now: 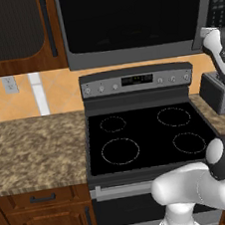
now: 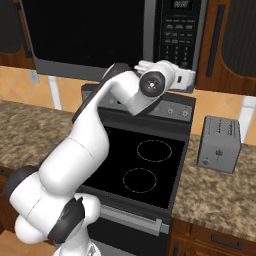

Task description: Pick the lemon from the sink and place it in the bowl. Then pick the bowl and place it in the microwave. Then close the microwave door and press the start button.

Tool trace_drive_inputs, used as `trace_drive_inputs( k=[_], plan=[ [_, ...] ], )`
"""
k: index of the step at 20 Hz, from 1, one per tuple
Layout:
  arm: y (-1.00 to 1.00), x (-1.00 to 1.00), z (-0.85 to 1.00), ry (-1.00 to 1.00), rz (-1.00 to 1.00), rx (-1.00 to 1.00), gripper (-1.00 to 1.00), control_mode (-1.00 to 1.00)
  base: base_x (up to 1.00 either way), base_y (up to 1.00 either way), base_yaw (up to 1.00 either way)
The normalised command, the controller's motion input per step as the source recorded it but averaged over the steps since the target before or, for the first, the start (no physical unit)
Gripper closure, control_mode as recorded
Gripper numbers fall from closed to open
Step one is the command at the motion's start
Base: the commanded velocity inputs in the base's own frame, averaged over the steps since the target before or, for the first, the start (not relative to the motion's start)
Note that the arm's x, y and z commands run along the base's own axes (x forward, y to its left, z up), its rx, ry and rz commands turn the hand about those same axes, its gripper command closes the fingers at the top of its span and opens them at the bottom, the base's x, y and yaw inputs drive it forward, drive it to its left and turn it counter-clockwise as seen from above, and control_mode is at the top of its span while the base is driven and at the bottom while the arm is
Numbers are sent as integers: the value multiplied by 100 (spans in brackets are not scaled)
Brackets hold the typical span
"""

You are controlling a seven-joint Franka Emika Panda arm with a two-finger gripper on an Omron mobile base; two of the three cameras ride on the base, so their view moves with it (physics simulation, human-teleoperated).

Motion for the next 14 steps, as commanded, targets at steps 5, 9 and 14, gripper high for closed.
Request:
trace_drive_inputs(
  k=[5,9,14],
  plan=[
    [1,-76,2,-16,0,0,100,-100,0,0,0],
    [7,-70,11,-17,0,0,100,-100,0,0,0],
    [7,-57,5,-11,0,0,100,-100,0,0,0]
  ],
)
